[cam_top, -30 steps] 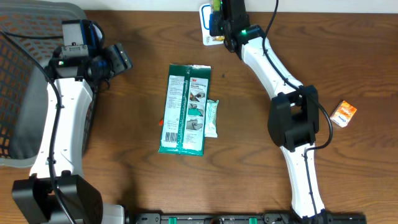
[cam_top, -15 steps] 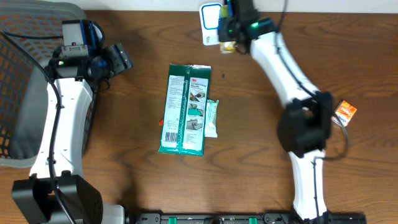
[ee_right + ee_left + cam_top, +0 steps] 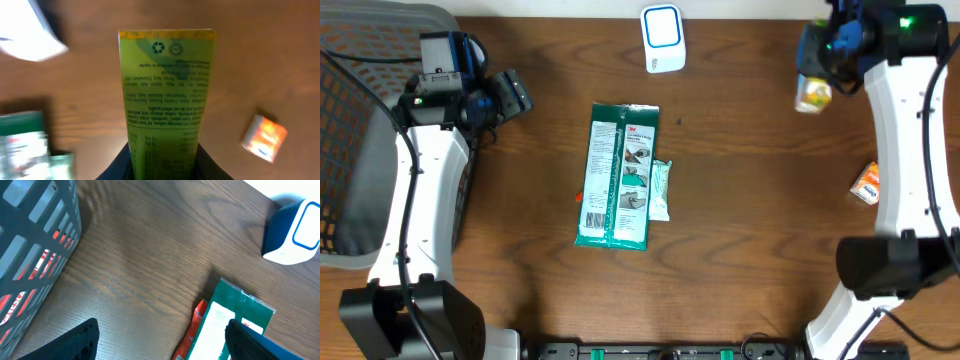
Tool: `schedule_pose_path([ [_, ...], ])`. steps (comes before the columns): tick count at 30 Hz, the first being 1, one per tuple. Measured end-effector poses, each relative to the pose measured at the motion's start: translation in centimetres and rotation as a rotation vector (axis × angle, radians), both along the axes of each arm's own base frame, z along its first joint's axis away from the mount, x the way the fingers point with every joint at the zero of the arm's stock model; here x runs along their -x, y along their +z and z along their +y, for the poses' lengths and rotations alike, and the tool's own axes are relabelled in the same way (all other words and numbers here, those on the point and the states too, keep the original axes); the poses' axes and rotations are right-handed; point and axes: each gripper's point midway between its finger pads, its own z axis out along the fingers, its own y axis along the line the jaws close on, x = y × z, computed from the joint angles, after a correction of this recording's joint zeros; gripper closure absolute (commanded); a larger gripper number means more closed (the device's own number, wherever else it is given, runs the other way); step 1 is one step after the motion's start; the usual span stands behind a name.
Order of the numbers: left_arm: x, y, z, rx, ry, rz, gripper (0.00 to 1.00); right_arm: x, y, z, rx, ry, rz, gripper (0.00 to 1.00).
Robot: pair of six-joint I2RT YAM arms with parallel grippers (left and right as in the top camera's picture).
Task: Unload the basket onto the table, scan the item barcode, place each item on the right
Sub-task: 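Carry the tea box right and set it beside the orange box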
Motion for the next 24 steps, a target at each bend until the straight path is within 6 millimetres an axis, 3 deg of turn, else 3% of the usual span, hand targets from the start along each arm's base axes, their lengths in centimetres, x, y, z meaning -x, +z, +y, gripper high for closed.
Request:
schedule_pose_path([
  [4,0.0,0.0,0.0,0.000,0.000,0.000,0.18,1.0,-5.6,-3.7,0.059,-0.082,0.152,0.78],
  [7,0.0,0.0,0.0,0.000,0.000,0.000,0.18,2.9,-10.3,-6.4,0.099,-0.129,0.270,0.78],
  [12,0.0,0.0,0.0,0.000,0.000,-0.001,0.18,6.1,-15.9,-8.4,0.130,-0.139,0.407,0.78],
  [19,0.0,0.0,0.0,0.000,0.000,0.000,0.18,9.9,-21.2,-8.7,0.148,-0.093,0.531,0.79],
  [24,0.0,0.0,0.0,-0.001,0.000,0.000,0.18,10.8,-23.3,-10.6,0.256,-0.098,0.526,0.80],
])
